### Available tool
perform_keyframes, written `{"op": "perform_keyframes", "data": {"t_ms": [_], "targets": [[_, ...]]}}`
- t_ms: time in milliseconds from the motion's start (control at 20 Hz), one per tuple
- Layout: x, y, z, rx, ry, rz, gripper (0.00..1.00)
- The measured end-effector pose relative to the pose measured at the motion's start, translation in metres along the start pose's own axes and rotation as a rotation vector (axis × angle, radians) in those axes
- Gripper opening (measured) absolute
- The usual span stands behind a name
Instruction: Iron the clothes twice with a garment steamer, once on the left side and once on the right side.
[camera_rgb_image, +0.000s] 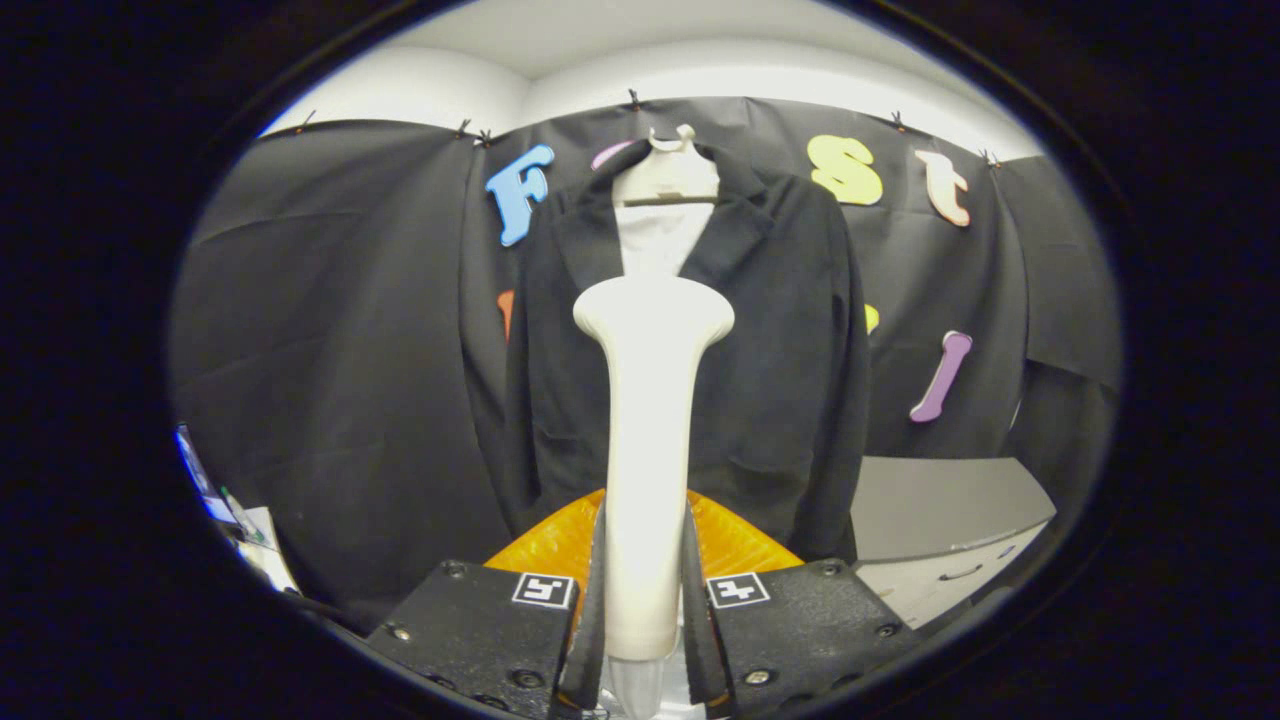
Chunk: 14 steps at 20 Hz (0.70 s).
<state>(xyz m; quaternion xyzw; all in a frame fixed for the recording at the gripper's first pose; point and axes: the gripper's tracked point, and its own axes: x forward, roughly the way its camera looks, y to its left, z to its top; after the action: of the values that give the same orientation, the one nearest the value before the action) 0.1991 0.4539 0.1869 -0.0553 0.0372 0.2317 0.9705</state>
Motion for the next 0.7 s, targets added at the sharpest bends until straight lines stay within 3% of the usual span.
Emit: {"op": "perform_keyframes", "data": {"t_ms": [350, 700], "targets": [[0.016, 0.070, 0.055, -0.047, -0.080, 0.055, 0.35], [0.056, 0.094, 0.076, -0.066, -0.077, 0.035, 0.35]]}}
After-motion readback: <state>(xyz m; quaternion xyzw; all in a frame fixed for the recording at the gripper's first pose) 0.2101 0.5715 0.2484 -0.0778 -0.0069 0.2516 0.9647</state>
